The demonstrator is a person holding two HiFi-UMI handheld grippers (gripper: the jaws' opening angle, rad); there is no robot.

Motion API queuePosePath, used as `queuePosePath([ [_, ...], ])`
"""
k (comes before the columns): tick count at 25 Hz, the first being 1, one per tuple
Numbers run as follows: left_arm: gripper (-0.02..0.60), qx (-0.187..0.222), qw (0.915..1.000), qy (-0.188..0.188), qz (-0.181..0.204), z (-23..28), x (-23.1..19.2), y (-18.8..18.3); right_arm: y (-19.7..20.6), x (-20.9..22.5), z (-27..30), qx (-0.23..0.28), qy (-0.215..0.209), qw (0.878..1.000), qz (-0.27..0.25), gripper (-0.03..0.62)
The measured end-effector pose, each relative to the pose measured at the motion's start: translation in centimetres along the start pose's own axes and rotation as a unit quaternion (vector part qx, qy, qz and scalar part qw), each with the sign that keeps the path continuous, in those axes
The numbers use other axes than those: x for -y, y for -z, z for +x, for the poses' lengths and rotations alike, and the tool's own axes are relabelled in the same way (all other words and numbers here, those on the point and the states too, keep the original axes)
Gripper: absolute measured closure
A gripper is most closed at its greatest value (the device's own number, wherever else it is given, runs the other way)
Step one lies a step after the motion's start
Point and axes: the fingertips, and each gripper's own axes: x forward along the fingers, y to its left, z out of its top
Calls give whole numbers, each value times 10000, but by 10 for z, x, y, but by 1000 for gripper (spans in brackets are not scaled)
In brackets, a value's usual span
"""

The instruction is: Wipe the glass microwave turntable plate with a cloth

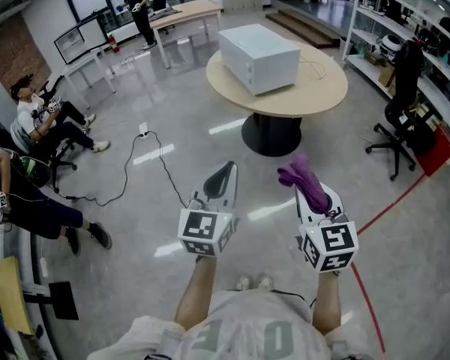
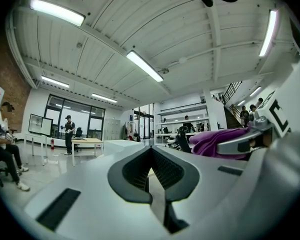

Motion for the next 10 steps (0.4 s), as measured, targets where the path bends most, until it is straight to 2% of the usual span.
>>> queuePosePath([
  [10, 580, -31, 10000, 36, 33, -16, -12, 6, -1, -23, 3, 21, 2, 9999, -114, 546],
])
